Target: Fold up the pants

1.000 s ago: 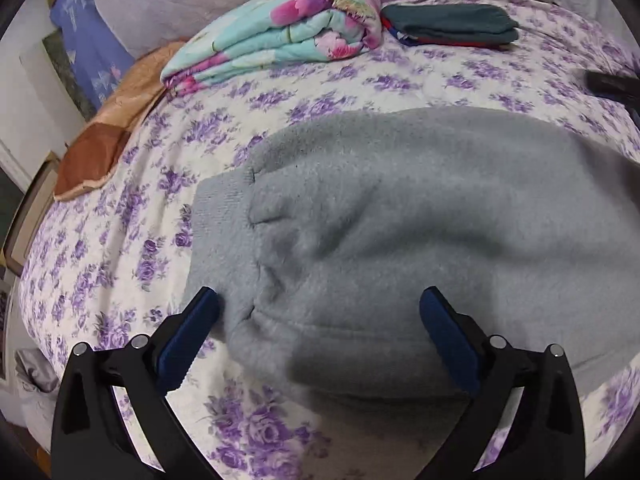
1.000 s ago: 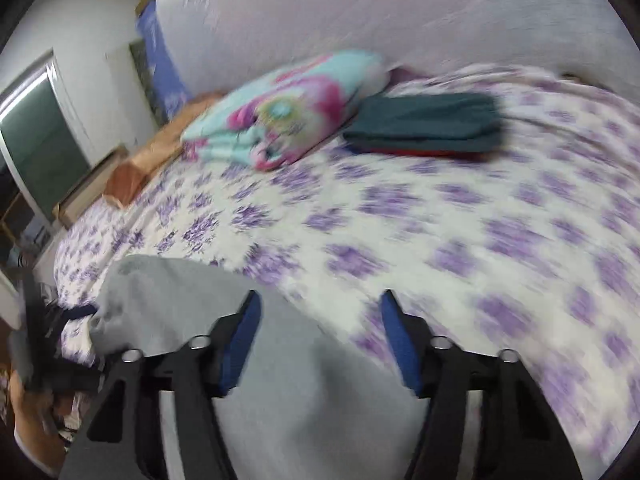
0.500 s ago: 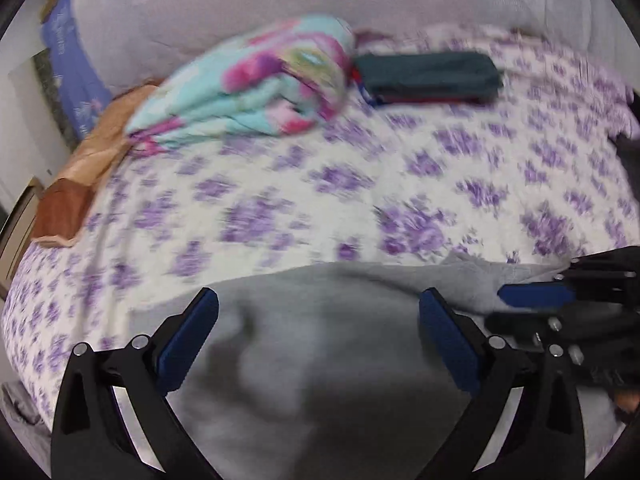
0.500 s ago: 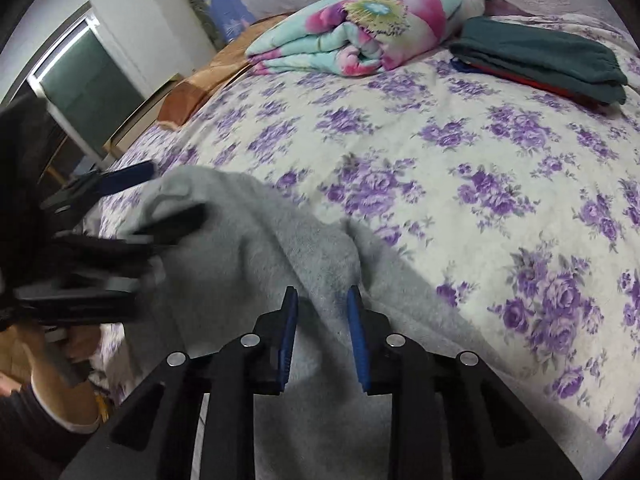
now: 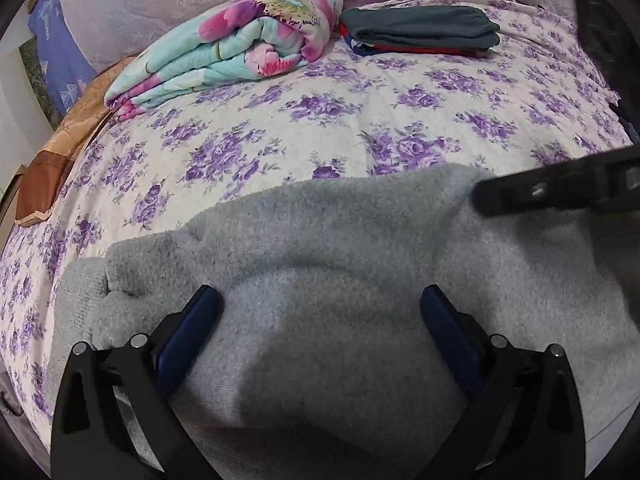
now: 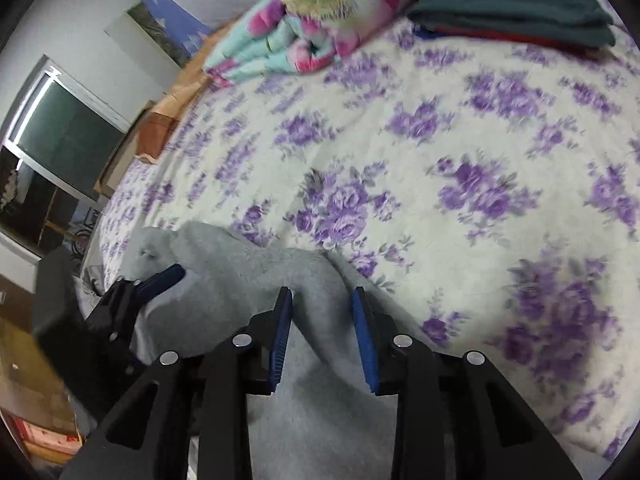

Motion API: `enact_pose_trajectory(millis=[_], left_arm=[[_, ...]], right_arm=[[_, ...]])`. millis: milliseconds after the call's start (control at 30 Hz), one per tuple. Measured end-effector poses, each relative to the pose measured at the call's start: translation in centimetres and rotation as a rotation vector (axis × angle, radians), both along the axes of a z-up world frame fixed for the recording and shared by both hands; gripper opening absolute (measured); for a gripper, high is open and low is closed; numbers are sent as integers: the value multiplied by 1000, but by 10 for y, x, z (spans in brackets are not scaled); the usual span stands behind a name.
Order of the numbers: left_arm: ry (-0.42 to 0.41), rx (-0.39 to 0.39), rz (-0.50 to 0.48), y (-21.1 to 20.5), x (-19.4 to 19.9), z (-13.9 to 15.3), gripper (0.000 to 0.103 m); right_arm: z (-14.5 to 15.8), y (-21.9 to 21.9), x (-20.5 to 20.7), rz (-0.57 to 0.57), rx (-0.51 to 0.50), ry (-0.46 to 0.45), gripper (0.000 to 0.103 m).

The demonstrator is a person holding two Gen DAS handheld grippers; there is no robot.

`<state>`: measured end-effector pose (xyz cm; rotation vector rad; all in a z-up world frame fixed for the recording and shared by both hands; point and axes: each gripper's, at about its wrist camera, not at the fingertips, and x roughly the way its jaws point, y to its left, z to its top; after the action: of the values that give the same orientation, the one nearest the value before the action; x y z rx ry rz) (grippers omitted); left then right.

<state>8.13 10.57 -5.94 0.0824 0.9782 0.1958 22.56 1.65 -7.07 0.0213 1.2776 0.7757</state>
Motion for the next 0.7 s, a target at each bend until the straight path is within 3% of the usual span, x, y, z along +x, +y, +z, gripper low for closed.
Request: enact_pose_trajectory(millis=[133,200,267,367,433,467,533,567,600,633,700], left_arm=[[-11,-7,-6,1,-2,0,98],[-13,-9,-5,1,-3,0,98],[-14,-19,-5,1,-4,1,98],[-39,-34,-8,3,-12,10,98],[-47,-28,-17,5,-18,12,98],[-39,-22,-23,5,-18,10,98],[-15,4,-28,3,-16,5,98],[-12,18,-24,2,-17,6,98],[-14,24,-20,1,-21,11,98],[-24,13,-23,2,-27,17,98],[-52,-22,-35,6,-45,31,98]], right_arm=[[-7,26,-3,65,-98,-28,33],[-9,29,1,53,-119,-37,20],[0,23,9,15,-95,-48,10],[30,9,10,-20,17,-104,9],[27,14,10,-17,-16,-144,9],[14,22,12,-7,-82,-166,11],[-14,32,13,20,-174,-223,25],[-13,29,12,26,-165,-245,28],[-6,24,12,13,-173,-256,40],[4,15,11,-29,-186,-280,46],[28,-10,2,-79,-210,-367,50]])
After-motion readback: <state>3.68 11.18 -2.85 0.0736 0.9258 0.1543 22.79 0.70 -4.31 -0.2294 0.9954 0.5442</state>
